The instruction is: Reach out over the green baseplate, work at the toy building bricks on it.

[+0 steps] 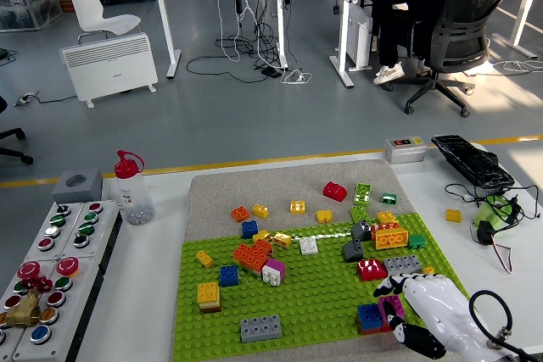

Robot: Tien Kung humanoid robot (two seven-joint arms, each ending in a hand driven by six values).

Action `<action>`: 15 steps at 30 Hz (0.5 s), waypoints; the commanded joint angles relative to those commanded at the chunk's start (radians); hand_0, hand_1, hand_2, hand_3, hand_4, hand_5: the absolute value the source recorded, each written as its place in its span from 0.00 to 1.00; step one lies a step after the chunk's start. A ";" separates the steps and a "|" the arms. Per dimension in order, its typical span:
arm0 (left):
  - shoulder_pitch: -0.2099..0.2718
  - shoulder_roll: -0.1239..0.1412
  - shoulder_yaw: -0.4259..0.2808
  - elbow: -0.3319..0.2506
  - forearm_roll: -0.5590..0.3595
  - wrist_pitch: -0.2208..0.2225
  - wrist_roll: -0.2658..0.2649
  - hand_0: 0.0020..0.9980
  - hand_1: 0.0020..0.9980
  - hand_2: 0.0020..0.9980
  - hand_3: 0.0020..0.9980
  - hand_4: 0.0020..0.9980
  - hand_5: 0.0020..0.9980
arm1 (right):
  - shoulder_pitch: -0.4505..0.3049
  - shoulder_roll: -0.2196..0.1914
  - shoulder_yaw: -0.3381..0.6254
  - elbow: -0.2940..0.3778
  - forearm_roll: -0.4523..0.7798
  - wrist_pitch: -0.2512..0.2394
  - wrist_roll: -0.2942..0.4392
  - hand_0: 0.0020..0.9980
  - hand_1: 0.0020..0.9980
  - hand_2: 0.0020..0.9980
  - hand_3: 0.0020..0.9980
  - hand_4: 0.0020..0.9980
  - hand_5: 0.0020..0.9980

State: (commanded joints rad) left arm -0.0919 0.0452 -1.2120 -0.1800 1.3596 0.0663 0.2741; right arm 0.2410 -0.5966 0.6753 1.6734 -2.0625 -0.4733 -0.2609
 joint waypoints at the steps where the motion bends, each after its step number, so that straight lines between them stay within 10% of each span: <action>1: 0.000 0.000 0.000 0.000 0.000 0.000 0.000 0.69 0.70 0.69 0.62 0.36 1.00 | 0.001 0.000 0.000 -0.001 0.000 0.002 0.000 0.51 0.59 0.61 0.59 0.40 0.17; 15: 0.001 -0.001 0.000 0.000 0.000 0.000 0.001 0.69 0.70 0.69 0.62 0.36 1.00 | 0.011 0.004 -0.011 -0.025 -0.009 0.042 -0.012 0.51 0.60 0.61 0.60 0.41 0.18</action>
State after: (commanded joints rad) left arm -0.0909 0.0445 -1.2120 -0.1800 1.3597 0.0662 0.2750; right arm 0.2525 -0.5930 0.6645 1.6484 -2.0711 -0.4309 -0.2727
